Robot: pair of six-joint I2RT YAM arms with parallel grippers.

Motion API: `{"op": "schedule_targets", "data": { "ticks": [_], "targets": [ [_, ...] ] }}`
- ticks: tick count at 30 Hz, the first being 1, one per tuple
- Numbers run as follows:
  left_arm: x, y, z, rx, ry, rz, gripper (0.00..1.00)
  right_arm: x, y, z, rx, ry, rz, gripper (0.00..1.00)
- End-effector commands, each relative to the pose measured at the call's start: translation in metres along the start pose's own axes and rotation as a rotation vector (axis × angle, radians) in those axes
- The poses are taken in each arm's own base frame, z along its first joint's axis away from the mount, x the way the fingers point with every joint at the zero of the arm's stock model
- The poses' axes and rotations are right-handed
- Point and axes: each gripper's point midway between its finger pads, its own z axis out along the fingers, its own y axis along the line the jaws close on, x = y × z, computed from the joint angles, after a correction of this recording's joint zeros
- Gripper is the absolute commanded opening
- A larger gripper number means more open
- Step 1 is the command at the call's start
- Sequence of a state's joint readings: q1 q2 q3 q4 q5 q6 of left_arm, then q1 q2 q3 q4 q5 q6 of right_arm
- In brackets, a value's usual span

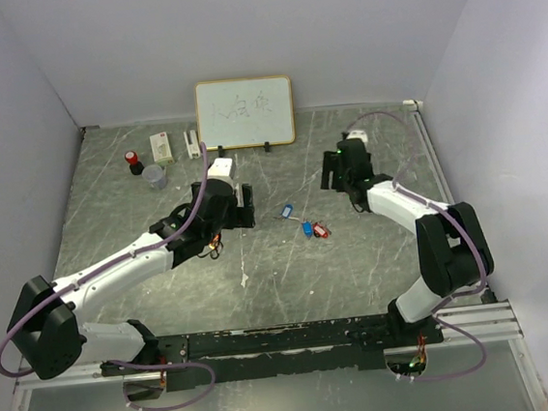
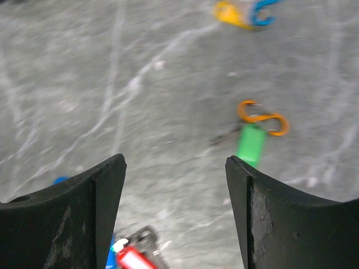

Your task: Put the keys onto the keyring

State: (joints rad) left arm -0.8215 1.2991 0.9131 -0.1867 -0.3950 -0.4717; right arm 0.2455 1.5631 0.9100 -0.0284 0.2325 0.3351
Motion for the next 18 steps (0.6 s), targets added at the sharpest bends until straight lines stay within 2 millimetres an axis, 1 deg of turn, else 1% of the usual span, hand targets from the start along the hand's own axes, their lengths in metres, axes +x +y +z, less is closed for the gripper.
{"op": "schedule_targets", "data": {
  "ticks": [1,4,7,12,15,18],
  "targets": [
    [0.008,0.001,0.005,-0.003,0.019,0.004,1.00,0.009,0.047,-0.015,-0.108,0.023,-0.053,0.72],
    [0.009,0.001,0.006,-0.007,0.025,0.006,1.00,0.031,0.069,-0.021,-0.144,0.067,-0.068,0.70],
    [0.010,0.002,0.006,-0.007,0.027,0.004,1.00,0.045,0.088,-0.029,-0.199,0.085,-0.087,0.67],
    [0.010,0.003,0.007,-0.013,0.026,0.003,1.00,0.058,0.128,-0.040,-0.322,0.082,-0.148,0.62],
    [0.010,0.004,0.006,-0.020,0.027,0.003,1.00,0.066,0.148,-0.041,-0.361,0.086,-0.190,0.59],
    [0.012,0.010,0.007,-0.042,0.032,-0.002,0.99,0.075,0.161,-0.039,-0.382,0.094,-0.232,0.55]
  ]
}}
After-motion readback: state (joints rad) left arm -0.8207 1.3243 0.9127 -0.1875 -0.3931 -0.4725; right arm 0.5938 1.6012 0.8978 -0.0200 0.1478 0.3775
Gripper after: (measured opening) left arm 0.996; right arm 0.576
